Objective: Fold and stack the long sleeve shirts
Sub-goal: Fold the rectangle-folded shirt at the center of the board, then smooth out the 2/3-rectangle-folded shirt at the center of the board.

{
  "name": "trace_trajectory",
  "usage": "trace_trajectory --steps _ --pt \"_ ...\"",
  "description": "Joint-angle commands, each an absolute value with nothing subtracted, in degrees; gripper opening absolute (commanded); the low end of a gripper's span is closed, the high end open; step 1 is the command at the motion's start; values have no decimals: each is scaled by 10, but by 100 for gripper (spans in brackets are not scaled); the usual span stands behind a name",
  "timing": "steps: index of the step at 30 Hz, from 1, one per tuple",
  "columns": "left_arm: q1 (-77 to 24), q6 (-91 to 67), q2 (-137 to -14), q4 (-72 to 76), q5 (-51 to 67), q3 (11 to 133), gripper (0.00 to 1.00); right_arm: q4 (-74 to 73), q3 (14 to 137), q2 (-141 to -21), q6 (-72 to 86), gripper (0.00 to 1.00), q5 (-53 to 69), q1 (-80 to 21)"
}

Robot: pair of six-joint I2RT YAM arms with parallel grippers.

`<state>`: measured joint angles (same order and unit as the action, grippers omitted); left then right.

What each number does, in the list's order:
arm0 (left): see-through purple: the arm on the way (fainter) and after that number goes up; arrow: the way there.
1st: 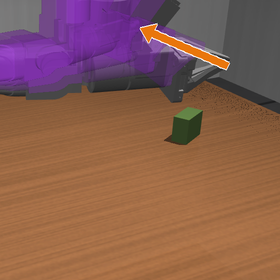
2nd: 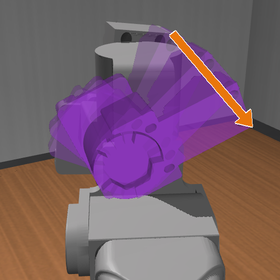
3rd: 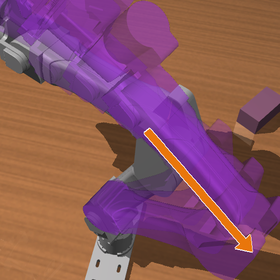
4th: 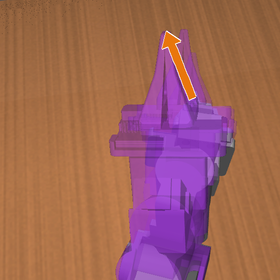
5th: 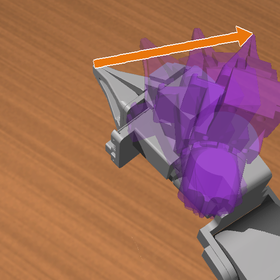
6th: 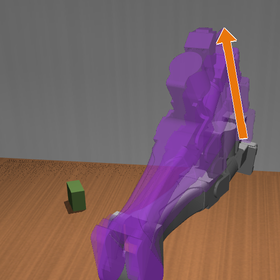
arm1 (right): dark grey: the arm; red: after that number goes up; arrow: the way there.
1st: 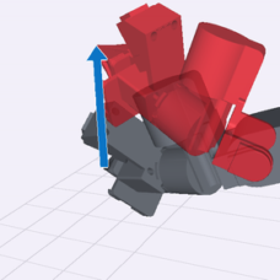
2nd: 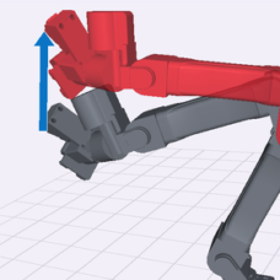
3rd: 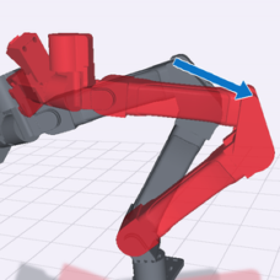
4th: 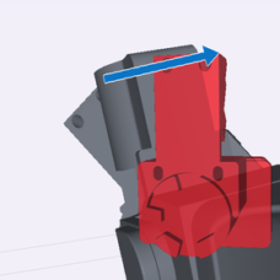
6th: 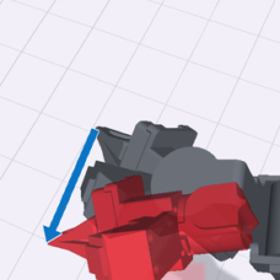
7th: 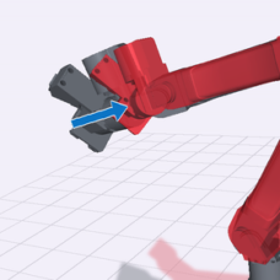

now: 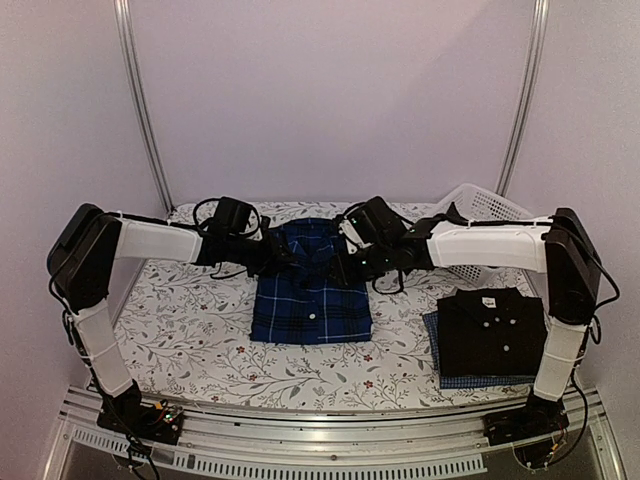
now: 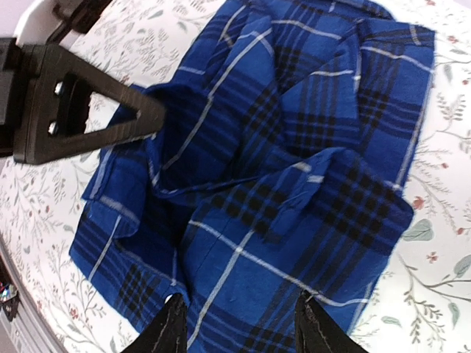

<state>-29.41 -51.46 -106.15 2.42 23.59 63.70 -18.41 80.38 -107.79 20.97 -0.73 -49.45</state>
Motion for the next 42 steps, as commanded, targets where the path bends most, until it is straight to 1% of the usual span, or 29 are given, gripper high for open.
trace_trajectory --steps 1,4,11,17,21,23,25,26,28,31,34,38,42 --pt "-296 -504 -1056 35 242 651 29 -153 800 -1110 225 45 51 -504" --pt "-295 -504 -1057 35 243 651 29 -145 821 -1143 225 43 79 -504" --pt "-296 -504 -1059 35 245 651 28 -138 881 -1220 227 42 124 -495" --pt "-295 -502 -1058 33 248 654 29 -136 936 -1261 240 44 135 -464" --pt "-296 -499 -1057 31 251 658 29 -150 987 -1291 245 47 143 -446" --pt "-296 -495 -1057 28 251 661 33 -160 1015 -1313 244 47 142 -440" --pt "-298 -492 -1055 21 251 666 38 -168 1042 -1334 243 47 147 -435" --pt "-298 -490 -1053 18 250 668 43 -170 1051 -1347 243 48 150 -433" --pt "-298 -482 -1047 9 247 674 48 -175 1067 -1361 241 48 151 -429" --pt "-297 -469 -1036 -19 240 683 53 -185 1085 -1372 235 49 149 -422" --pt "-297 -452 -1021 -36 231 688 60 -193 1089 -1358 225 52 138 -414" --pt "-297 -430 -1002 -45 226 685 66 -204 1093 -1319 210 59 119 -401" --pt "-298 -426 -991 -52 216 677 65 -216 1094 -1281 200 65 99 -388"
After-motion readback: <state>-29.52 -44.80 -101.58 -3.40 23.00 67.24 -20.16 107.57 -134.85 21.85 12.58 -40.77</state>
